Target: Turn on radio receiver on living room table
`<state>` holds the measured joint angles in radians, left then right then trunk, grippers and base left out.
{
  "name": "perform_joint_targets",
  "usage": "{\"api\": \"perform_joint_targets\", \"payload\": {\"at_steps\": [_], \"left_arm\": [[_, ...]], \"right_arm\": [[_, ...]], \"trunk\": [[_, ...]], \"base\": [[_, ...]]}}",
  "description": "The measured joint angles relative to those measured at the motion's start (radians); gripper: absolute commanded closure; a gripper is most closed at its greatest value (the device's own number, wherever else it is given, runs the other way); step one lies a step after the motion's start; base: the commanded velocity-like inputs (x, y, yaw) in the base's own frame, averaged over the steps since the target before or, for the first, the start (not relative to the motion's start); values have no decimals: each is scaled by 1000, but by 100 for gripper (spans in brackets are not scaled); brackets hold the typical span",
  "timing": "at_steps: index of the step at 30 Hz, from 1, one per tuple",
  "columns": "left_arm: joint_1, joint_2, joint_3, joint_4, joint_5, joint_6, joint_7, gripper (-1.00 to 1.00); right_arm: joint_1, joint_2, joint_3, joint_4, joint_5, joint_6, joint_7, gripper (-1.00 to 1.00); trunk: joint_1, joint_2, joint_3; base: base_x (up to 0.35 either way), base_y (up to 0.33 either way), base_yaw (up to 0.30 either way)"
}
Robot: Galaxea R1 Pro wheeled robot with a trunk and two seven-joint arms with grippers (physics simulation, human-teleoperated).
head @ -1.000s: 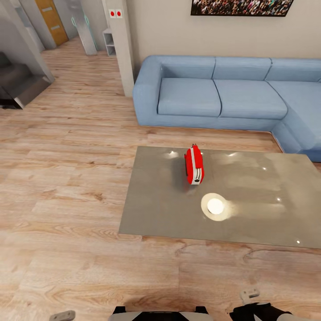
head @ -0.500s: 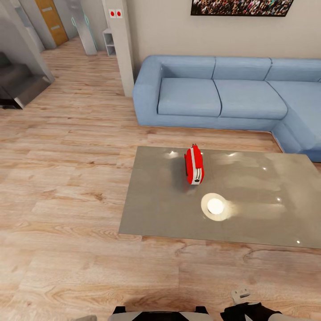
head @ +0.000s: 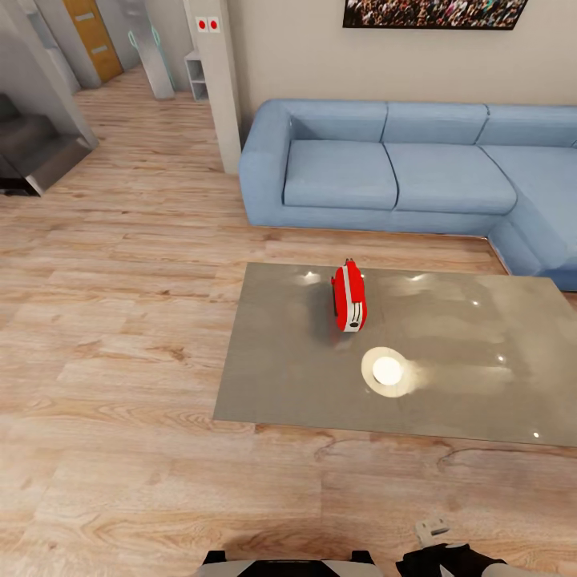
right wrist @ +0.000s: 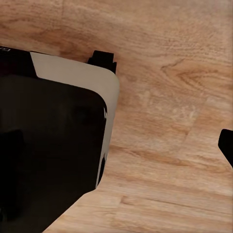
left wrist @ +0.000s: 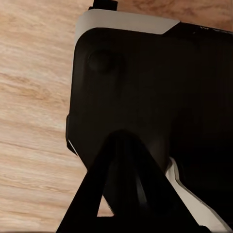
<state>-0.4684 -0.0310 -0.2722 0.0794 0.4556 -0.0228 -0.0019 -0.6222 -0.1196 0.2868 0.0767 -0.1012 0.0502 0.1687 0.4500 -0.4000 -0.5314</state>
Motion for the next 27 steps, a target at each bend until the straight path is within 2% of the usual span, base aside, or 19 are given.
{"api": "perform_joint_targets", "payload": {"at_steps": [27], "left_arm": [[17, -1, 1, 0, 0, 0, 0, 100]], "right_arm": [[1, 0, 0, 0, 0, 0, 0, -100]], "trunk": [[0, 0, 0]], "base": [[0, 0, 0]]}}
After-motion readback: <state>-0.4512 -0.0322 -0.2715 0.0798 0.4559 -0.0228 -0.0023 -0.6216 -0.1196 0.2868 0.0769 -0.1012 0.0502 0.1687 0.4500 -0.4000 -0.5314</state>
